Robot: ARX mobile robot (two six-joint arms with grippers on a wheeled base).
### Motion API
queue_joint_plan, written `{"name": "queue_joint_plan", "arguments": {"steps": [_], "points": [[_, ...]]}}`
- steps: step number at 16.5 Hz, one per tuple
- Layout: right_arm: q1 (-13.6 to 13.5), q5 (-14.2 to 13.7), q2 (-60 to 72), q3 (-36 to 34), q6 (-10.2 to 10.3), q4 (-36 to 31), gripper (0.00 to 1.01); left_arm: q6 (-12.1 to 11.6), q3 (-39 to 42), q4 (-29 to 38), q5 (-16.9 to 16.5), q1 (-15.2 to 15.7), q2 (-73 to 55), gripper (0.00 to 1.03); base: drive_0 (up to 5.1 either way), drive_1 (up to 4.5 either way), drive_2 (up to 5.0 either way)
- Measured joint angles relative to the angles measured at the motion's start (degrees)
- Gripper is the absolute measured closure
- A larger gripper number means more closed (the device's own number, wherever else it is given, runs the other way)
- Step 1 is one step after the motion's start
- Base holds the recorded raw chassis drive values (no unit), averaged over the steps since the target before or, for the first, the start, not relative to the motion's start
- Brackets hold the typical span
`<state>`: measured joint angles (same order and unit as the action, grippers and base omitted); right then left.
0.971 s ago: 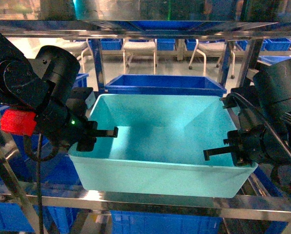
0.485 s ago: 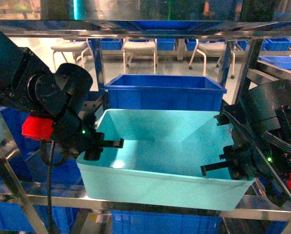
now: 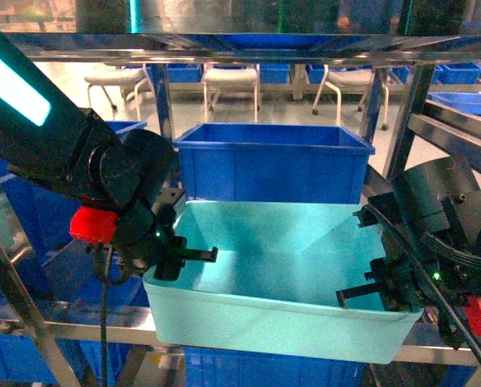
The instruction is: Organize blue bins on left shelf correctly
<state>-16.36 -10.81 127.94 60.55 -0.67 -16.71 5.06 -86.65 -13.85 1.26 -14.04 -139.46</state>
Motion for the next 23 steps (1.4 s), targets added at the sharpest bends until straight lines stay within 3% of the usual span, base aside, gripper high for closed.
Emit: {"name": "queue_joint_plan", "arguments": {"steps": [4,18,19,21,23], "points": [[0.0,0.0,0.6,0.5,-0.1,-0.5,0.99,0.9,0.0,-0.5,0.3,0.0,-0.1,0.97,0.0,0.0,0.0],[0.0,-0.6,1.3,1.8,-0.4,-0.1,0.99,1.0,-1.0,-0.7,0.2,0.0,-0.7,0.97,0.0,0.0,0.0],[0.1,-0.9,1.4,2.2,-0.4,0.4,0.99,1.2,-1.5,-1.0,0.4,0.0,-0.9,0.91,0.0,0.0,0.0],[0.1,-2.3,1.4,2.8,-2.9,0.4,0.77,1.2,-1.9,-1.1,2.2,-0.3,-1.3,0.7,0.0,0.0,0.0],[-0.1,-2.4,1.4,3.4,-3.5,-0.1,0.56,1.5,-2.7,-0.8,2.3,-0.7,-1.3,0.5,0.0,0.0,0.0]]}}
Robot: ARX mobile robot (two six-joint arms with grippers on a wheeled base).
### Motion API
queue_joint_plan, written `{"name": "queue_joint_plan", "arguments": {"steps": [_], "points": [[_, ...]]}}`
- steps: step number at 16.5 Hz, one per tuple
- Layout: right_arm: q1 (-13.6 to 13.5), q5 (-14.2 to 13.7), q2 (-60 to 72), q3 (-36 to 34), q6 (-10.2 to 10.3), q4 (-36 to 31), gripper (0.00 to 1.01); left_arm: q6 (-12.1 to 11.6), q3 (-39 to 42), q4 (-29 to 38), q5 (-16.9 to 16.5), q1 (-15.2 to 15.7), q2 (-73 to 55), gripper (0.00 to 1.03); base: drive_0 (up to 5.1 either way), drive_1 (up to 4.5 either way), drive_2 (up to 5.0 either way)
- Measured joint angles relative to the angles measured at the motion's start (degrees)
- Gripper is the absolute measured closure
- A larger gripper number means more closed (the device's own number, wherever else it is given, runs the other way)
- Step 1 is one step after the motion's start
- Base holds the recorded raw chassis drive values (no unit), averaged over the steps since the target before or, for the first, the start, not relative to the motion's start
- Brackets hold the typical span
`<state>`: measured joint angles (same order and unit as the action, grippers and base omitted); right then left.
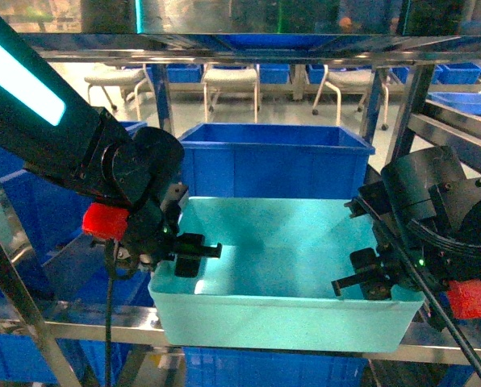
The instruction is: Organize blue bins on left shelf correctly
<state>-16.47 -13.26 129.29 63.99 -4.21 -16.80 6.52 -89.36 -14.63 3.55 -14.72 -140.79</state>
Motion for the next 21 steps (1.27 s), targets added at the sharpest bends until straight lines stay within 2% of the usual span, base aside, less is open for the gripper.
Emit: {"name": "queue_joint_plan", "arguments": {"steps": [2,5,7,8,10,17,21], "points": [[-0.8,1.6,0.0,0.7,-0.5,-0.7,0.36,0.7,-1.1,0.2,-1.7,-1.2,0.0,0.3,0.0,0.0,0.0],[-1.2,1.7,0.0,1.1,-0.6,-0.7,0.06,0.8,-1.3,0.1,-2.2,-1.7,0.0,0.03,0.0,0.0,0.0],[-1.2,1.2,0.0,1.3,-0.6,-1.4,0.03,0.8,-1.7,0.3,-2.3,-1.1,-0.1,0.05,0.0,0.0,0.0],[-1.1,-0.1,0.0,1.5,-0.3,-3.3,0.03,0.8,-1.7,1.2,-2.5,-0.8,-0.1,0.05,0.0,0.0,0.0],[-1.1,-0.7,0.0,1.5,0.0,-4.0,0.03,0.8,-1.7,2.3,-2.6,-0.3,0.0,0.05,0.0,0.0,0.0],[-1.1,-1.5,-2.1,1.1,0.4,-6.4,0.03,0.8,-0.6,4.5,-3.4,0.6,3.4,0.05,0.0,0.0,0.0],[-1.1,-1.6,-4.4,0.5,1.9,-8.8,0.03,1.2,0.0,5.0,-4.3,0.7,5.4,0.05,0.0,0.0,0.0]]}}
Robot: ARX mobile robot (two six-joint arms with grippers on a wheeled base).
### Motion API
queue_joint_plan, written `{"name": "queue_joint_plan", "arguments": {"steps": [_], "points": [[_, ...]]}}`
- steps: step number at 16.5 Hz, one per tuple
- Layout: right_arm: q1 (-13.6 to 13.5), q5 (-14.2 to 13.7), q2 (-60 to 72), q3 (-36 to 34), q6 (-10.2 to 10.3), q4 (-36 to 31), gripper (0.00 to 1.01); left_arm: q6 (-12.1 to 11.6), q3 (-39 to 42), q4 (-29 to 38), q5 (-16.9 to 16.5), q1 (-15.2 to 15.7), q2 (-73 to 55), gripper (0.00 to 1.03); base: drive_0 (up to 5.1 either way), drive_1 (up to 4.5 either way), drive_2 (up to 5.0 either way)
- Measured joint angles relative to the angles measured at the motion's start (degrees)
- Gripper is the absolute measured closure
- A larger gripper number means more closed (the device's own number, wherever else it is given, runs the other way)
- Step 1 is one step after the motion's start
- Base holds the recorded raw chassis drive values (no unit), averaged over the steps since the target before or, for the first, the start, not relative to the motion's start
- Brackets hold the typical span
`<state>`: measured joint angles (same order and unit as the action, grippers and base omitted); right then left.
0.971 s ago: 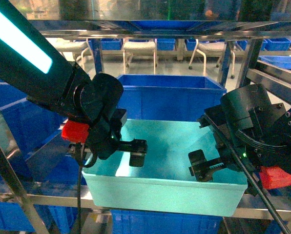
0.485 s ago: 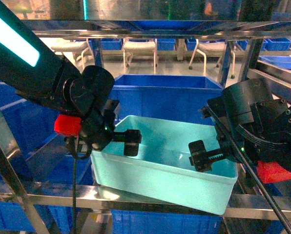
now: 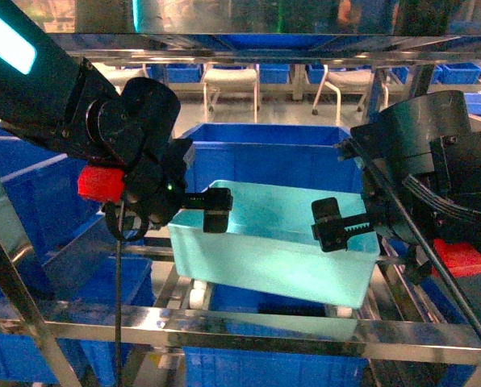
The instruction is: Organize blue bins on left shelf correctly
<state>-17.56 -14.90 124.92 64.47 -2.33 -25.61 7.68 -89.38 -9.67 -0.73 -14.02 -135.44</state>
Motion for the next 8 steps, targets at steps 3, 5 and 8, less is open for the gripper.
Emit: {"name": "queue_joint_plan", "arguments": {"steps": [3,5,8], "points": [[0.0,-0.2,-1.0,-0.6,0.3,-0.6,0.03,0.4,0.7,0.9,-0.2,0.0,1.1,0.05,0.0,0.0,0.0],[0.0,-0.6,-2.1,-1.7,0.4,-1.4,0.03,1.0,2.8,2.0,-0.3,-0.1,2.2,0.05,0.0,0.0,0.0],[0.0,-0.7,-6.5,-4.9,0.4,-3.6,0.03,1.4,8.6,5.5,0.5,-0.1,7.1,0.05,0.0,0.0,0.0]]}}
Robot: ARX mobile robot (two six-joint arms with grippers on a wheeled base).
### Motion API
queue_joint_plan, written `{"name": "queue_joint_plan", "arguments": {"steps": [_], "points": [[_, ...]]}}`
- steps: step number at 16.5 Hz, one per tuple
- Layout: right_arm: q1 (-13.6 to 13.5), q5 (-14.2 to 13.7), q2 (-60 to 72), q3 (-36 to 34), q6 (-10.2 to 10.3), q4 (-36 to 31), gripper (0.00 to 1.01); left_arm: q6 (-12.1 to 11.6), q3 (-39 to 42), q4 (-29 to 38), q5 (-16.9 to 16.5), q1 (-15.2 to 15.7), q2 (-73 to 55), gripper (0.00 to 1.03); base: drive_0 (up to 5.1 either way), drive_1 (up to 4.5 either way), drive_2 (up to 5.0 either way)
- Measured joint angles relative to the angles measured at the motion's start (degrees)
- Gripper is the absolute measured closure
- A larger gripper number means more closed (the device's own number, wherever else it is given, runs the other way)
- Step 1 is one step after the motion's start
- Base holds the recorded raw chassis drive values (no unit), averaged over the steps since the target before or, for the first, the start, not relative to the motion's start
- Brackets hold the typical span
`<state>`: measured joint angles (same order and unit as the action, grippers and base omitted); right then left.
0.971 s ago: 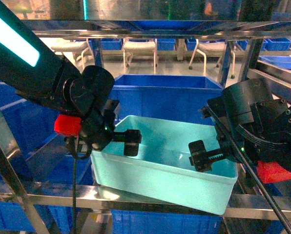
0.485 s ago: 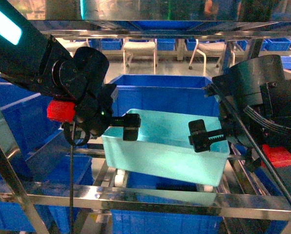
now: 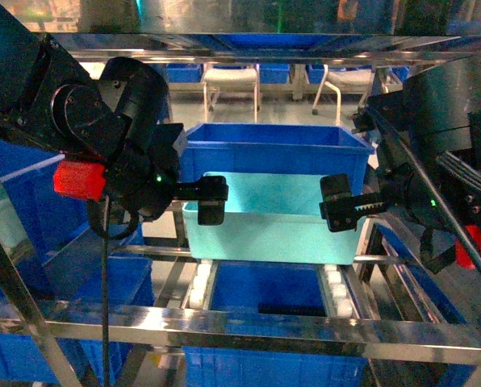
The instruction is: Organize blue bins on left shelf correctly
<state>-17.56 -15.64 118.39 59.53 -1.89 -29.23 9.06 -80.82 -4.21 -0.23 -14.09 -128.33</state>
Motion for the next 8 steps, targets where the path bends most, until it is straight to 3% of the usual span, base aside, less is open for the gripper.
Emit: {"name": "queue_joint_plan", "arguments": {"steps": [8], "points": [[2.3,2.0,-12.1,-14.1,-0.8,-2.6,0.03,-0.5,20.3,9.6,3.5,0.0,15.5,0.05,0.0,0.0,0.0]]}}
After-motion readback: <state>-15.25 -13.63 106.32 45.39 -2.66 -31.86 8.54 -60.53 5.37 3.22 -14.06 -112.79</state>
